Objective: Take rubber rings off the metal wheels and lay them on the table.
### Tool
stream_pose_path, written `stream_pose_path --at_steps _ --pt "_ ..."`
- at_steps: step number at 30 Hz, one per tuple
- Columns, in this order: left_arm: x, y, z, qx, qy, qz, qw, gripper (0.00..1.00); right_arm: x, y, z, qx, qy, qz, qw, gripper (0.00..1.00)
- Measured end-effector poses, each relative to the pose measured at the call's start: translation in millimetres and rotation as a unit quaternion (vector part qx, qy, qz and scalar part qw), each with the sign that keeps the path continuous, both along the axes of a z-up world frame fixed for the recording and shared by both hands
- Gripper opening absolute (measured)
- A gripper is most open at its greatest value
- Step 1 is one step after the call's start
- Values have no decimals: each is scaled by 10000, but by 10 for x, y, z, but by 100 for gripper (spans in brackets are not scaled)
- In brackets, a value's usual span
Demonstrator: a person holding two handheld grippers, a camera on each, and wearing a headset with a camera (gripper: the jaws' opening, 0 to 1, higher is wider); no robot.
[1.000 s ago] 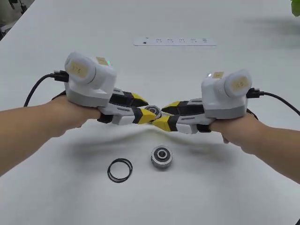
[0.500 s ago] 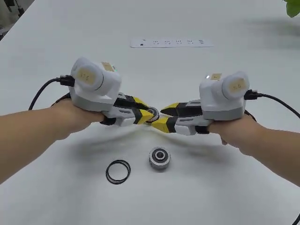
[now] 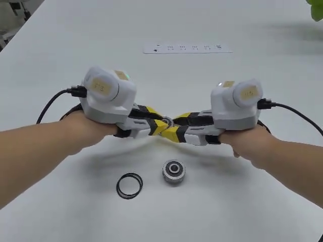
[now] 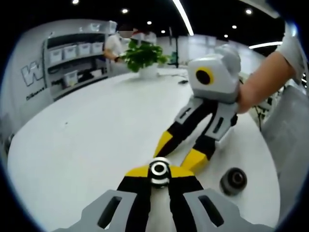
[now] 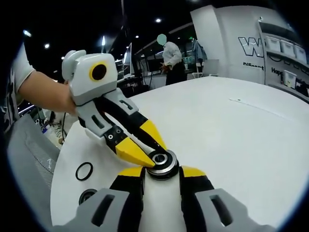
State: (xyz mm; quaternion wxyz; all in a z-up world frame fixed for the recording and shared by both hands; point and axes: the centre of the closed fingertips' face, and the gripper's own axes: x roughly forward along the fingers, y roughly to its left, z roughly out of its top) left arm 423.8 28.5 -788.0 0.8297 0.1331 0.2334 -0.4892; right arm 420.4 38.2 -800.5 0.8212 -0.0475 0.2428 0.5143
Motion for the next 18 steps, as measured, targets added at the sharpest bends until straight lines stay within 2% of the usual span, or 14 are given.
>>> stream_pose_path --at_steps 10,12,18 --pt "-19 5 9 -39 12 70 10000 13 -36 -47 -8 -49 32 22 10000 22" --pt "-19 4 9 -38 1 99 9999 13 -47 -63 -4 -137 -84 84 9998 18" --pt "-22 6 10 -37 2 145 9999 13 -34 -108 -26 -208 -80 117 9997 10"
